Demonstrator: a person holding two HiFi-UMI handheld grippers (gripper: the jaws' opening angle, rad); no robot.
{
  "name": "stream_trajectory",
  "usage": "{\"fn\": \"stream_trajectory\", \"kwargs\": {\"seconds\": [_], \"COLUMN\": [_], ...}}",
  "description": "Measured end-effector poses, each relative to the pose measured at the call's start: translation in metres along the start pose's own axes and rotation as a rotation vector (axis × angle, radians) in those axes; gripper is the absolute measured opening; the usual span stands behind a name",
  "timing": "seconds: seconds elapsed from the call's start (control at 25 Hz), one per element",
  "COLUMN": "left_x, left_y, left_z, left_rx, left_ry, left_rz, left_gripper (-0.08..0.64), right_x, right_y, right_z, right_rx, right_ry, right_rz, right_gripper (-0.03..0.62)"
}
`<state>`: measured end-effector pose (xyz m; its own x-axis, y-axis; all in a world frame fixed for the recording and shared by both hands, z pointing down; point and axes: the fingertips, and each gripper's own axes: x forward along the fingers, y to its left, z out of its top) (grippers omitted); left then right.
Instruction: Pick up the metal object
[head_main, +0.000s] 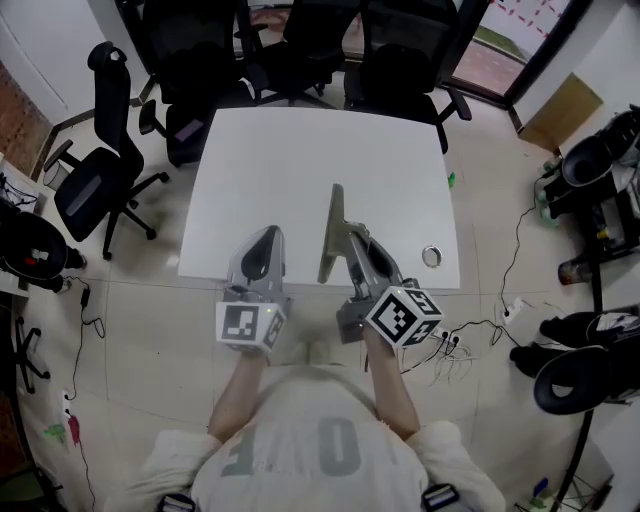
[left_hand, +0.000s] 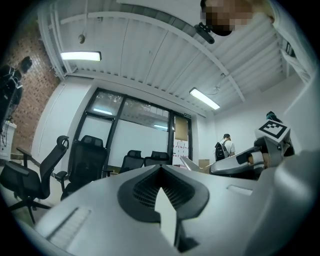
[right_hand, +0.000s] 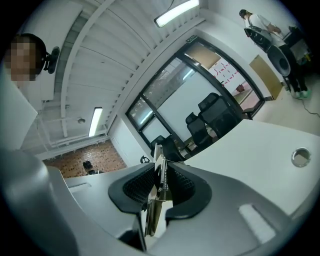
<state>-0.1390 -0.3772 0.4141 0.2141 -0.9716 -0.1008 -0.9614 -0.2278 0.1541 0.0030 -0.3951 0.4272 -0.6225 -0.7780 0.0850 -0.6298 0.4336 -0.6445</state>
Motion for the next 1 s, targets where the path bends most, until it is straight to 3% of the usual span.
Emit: {"fn": "stream_trajectory", "kwargs": {"seconds": [0.16,0.52,0.76,0.88,1.0], "left_x": [-0.001,-0.019,-0.063,-0.096,-0.123], "left_y": [-0.005,0.004,0.038,0.055,0.046], "left_z": [-0.002,-0.002,-0.004,-0.014,-0.029], "left_rx": [-0.006,-0.027,0.007,0.002,0.006], "left_ry": [0.006,0.019,0.022,0.040,0.053], "left_rz": [-0.013,-0.030,0.062,0.126,0.129], "left_gripper": [0.002,0.002,0.002,0.002,0.002], "right_x": [-0.006,-0.024,-0.041,-0.052,-0.073], "right_y": [0.000,0.011,0.021,0.036,0.045], "right_z": [0.000,-0.001,-0.013,-0.028,-0.049], "right_rx": [-0.032,-0.004,0.010,-0.033,-0.064], "right_ry": [-0.007,-0.062,-0.076,-0.072,-0.079], "right_rz": [-0.015,-0.051,-0.050,-0.033,-0.021], "right_gripper": [0.094,0.094,0.094,0.094,0.094]}}
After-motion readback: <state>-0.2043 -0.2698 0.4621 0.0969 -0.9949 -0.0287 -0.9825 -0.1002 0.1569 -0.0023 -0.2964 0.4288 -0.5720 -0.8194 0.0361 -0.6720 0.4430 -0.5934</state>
